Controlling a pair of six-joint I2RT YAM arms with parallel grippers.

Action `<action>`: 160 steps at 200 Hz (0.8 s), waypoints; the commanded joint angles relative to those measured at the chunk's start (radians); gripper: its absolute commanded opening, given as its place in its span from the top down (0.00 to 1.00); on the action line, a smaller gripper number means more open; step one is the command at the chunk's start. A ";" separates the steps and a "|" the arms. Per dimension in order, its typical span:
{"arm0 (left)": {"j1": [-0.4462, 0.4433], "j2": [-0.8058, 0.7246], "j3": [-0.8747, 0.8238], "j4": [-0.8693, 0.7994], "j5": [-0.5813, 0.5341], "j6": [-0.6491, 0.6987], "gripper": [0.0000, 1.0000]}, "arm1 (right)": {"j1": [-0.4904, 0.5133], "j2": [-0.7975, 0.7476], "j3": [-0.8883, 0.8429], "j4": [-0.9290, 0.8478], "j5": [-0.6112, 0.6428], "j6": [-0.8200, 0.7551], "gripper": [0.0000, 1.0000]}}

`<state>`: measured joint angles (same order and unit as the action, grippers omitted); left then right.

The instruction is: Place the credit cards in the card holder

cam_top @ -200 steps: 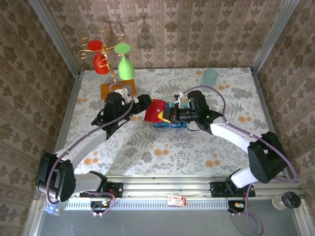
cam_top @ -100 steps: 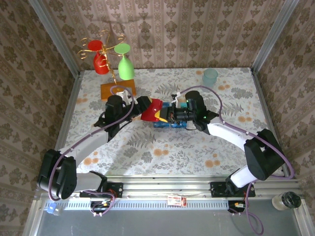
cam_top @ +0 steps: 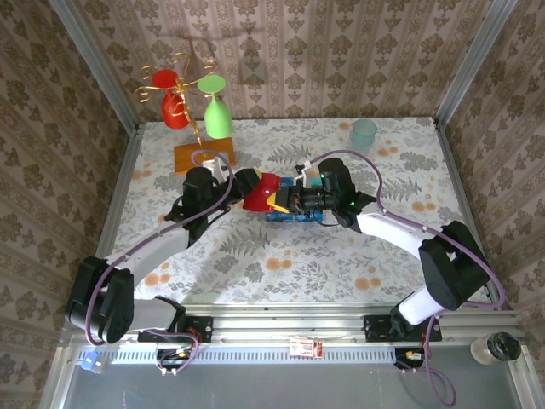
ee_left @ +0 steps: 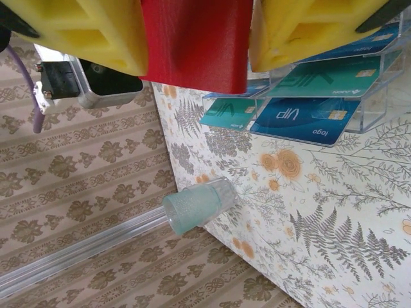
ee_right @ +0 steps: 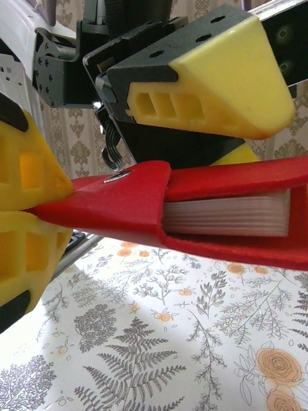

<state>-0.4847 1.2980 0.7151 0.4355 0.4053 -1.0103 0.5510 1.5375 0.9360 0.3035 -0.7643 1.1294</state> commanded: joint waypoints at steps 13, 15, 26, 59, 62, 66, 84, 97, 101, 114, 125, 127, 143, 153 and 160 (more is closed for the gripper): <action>-0.005 0.010 -0.009 0.058 0.038 0.001 0.64 | 0.006 0.021 0.004 0.046 -0.030 0.004 1.00; -0.005 0.011 -0.011 0.059 0.039 0.001 0.65 | 0.006 0.020 0.004 0.045 -0.029 0.003 1.00; -0.005 0.013 -0.012 0.067 0.051 0.003 0.72 | 0.005 0.021 0.001 0.044 -0.029 0.004 1.00; -0.005 -0.007 -0.039 0.079 0.040 0.010 0.92 | -0.006 0.022 -0.004 0.021 -0.029 -0.009 0.86; -0.005 -0.010 -0.042 0.078 0.038 0.011 0.94 | -0.007 0.020 -0.007 0.018 -0.028 -0.011 0.83; -0.004 -0.015 -0.045 0.074 0.034 0.014 0.96 | -0.011 0.018 -0.010 0.011 -0.026 -0.013 0.79; -0.004 -0.045 -0.063 0.056 0.004 0.025 1.00 | -0.030 -0.008 -0.027 -0.040 -0.003 -0.046 0.62; -0.005 -0.075 -0.077 0.031 -0.028 0.035 1.00 | -0.038 -0.041 -0.024 -0.157 0.049 -0.107 0.55; -0.006 -0.085 -0.082 0.020 -0.042 0.038 1.00 | -0.038 -0.052 -0.019 -0.207 0.073 -0.136 0.54; -0.011 -0.118 -0.093 -0.022 -0.085 0.048 1.00 | -0.031 -0.090 0.007 -0.357 0.168 -0.220 0.52; -0.019 -0.151 -0.103 -0.060 -0.133 0.057 1.00 | -0.013 -0.120 0.035 -0.473 0.268 -0.285 0.52; -0.022 -0.157 -0.104 -0.068 -0.143 0.058 1.00 | -0.009 -0.125 0.042 -0.492 0.287 -0.296 0.51; -0.040 -0.195 -0.116 -0.103 -0.206 0.062 1.00 | 0.035 -0.139 0.092 -0.609 0.426 -0.356 0.50; -0.052 -0.210 -0.124 -0.114 -0.238 0.062 1.00 | 0.068 -0.139 0.125 -0.659 0.498 -0.383 0.49; -0.061 -0.217 -0.126 -0.122 -0.258 0.060 1.00 | 0.091 -0.139 0.146 -0.686 0.551 -0.396 0.49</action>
<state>-0.5190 1.1240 0.6041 0.3626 0.2630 -0.9779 0.5751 1.4273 0.9947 -0.1650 -0.4641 0.8692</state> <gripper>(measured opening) 0.127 0.505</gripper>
